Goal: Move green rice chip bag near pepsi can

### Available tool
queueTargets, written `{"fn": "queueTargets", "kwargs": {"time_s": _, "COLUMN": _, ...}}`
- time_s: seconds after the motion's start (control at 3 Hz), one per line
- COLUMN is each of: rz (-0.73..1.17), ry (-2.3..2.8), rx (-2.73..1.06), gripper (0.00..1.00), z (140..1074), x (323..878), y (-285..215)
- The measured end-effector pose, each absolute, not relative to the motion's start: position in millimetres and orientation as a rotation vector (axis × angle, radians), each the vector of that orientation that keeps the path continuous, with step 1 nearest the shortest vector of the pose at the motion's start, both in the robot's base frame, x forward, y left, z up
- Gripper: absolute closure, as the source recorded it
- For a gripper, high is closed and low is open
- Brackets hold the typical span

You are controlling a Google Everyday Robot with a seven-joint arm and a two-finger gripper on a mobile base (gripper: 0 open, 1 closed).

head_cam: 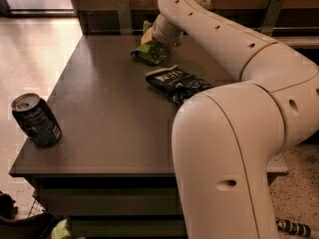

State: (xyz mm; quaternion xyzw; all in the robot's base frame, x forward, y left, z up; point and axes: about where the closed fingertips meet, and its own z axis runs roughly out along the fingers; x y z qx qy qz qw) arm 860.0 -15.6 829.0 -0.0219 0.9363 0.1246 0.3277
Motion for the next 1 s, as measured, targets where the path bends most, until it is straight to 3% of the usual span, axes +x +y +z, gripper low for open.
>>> {"fn": "queueTargets", "kwargs": {"time_s": 1.0, "rz": 0.307, "ry": 2.44, "rx": -0.058, "gripper": 1.0, "z": 831.7, "x": 845.9, "y": -22.7}}
